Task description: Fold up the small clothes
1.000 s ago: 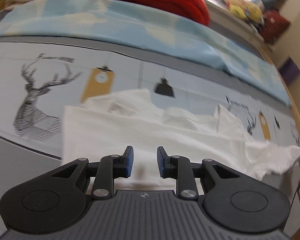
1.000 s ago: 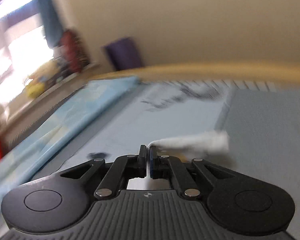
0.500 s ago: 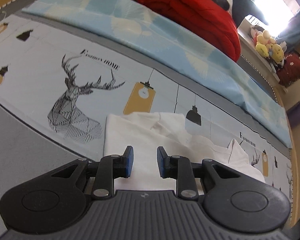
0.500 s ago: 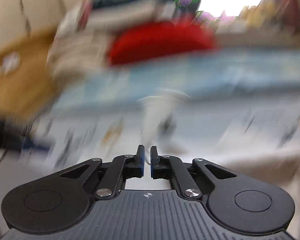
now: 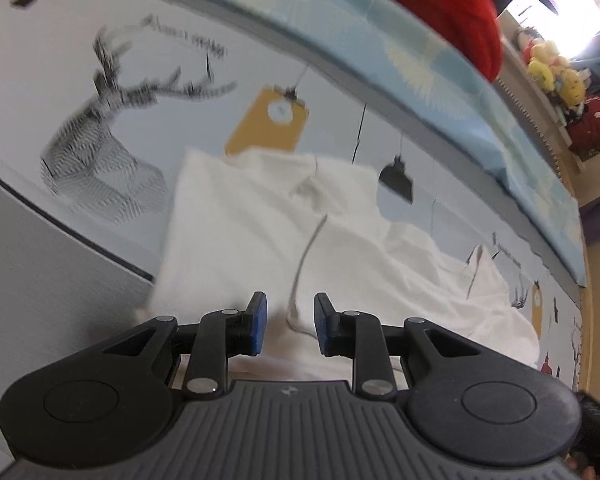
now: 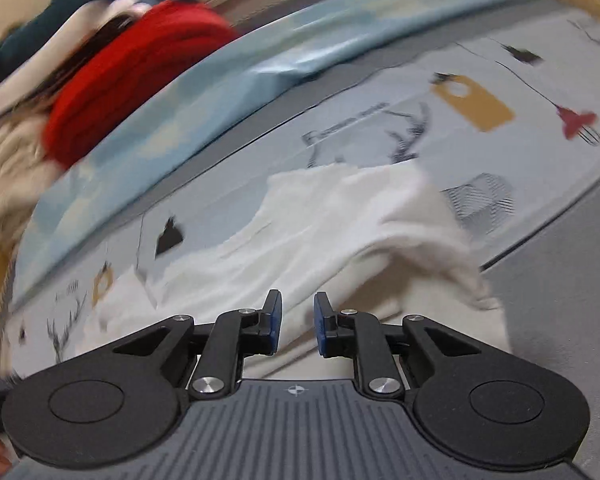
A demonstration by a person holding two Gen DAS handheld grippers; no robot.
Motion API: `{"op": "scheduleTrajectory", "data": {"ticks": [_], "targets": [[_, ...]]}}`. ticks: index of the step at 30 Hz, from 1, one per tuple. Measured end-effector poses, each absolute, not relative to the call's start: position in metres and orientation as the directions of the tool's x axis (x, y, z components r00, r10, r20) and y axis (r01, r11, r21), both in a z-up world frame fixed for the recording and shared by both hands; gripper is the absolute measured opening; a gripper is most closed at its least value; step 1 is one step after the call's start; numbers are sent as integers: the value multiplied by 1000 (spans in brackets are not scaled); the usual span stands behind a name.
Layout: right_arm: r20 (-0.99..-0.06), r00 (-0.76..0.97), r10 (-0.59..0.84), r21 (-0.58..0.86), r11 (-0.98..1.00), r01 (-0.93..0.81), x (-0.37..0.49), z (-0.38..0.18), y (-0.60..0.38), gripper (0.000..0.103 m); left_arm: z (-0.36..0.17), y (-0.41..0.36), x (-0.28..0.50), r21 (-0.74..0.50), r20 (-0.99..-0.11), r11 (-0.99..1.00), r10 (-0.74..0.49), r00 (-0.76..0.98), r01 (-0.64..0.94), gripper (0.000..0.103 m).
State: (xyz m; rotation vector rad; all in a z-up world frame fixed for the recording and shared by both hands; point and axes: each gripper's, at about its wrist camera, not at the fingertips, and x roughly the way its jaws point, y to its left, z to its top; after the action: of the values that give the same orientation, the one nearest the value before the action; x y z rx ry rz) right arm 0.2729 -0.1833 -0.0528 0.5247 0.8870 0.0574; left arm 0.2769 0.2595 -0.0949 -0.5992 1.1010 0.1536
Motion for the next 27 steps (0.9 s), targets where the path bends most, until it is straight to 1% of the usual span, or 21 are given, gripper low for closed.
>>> {"op": "scheduleTrajectory", "data": {"ticks": [2,5,8,9,10,11,14,15,17,18,19,20,21,22,23,24,25,27], "targets": [[-703,658,270,490,855,173,275,-49,-200,19,-106,252,284,-384,-872,830,-182,455,-404,28],[-679,693,242,505,839,202,276,-47,-216,19,-125,241,294,-358,-896,828,-174,409,-432,28],[-679,708,195,519,809,275,288,-57,-240,19,-136,229,300,-324,-909,844,-154,387,-427,28],[-681,708,187,532,790,303,290,-59,-246,19,-135,226,301,-305,-912,853,-134,388,-423,20],[-682,707,184,542,777,320,291,-60,-251,19,-130,224,301,-287,-909,866,-112,401,-410,11],[-685,705,182,549,765,336,292,-61,-254,19,-123,223,301,-271,-902,880,-90,422,-390,7],[-684,703,197,571,743,348,295,-64,-258,19,-83,227,287,-294,-850,878,-59,524,-378,7],[-681,703,206,579,740,344,296,-66,-256,20,-66,229,278,-278,-830,882,-21,558,-381,7],[-678,698,229,591,735,332,299,-72,-251,21,-44,232,263,-180,-806,893,106,582,-412,7],[-684,685,252,600,729,331,301,-78,-248,22,-42,238,256,-157,-811,883,141,568,-443,7],[-694,666,274,609,717,340,303,-84,-248,22,-46,247,254,-178,-833,869,117,540,-463,8],[-714,633,297,611,707,357,304,-92,-246,23,-53,254,255,-210,-860,860,64,507,-465,10],[-753,583,305,586,713,384,304,-101,-245,23,-62,260,256,-241,-880,847,15,474,-474,14],[-794,532,294,544,733,409,305,-109,-243,22,-68,267,255,-245,-888,826,19,459,-508,14],[-840,477,258,481,760,436,304,-117,-242,22,-67,269,255,-216,-888,825,57,457,-523,15],[-877,434,205,414,780,469,301,-123,-244,16,-64,268,256,-187,-880,835,92,465,-518,15],[-885,428,184,398,775,491,298,-125,-246,15,-59,267,256,-183,-867,845,103,488,-503,15],[-879,448,161,396,770,500,295,-117,-248,16,-52,262,256,-213,-841,858,82,534,-468,16]]}}
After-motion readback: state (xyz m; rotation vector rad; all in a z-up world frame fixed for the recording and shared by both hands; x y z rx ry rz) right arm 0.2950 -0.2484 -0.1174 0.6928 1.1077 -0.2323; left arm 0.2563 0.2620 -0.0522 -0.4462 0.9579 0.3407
